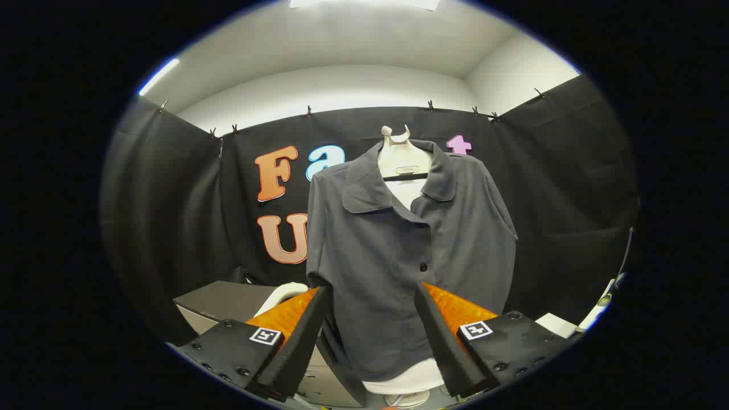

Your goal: Iron the clothes twice with a garment steamer, once on the left side and once on the right side.

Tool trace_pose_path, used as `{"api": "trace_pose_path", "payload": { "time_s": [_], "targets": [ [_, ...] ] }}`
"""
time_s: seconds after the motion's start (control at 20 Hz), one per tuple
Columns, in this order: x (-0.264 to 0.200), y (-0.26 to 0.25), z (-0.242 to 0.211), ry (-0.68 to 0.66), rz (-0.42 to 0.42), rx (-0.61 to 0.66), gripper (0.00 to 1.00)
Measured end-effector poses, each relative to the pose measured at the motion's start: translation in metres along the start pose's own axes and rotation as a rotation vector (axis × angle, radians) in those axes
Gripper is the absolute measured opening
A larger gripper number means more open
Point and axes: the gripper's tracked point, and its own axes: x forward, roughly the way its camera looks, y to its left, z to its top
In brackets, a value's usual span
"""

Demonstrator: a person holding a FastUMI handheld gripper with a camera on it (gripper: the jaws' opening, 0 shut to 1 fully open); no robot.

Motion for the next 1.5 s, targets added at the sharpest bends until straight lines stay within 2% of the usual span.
{"api": "trace_pose_path", "payload": {
  "time_s": [0.75, 1.5],
  "targets": [
    [-0.004, -0.013, 0.002, 0.001, -0.024, 0.011, 0.98],
    [-0.007, 0.020, 0.002, 0.001, -0.045, -0.018, 0.98]
  ]
}}
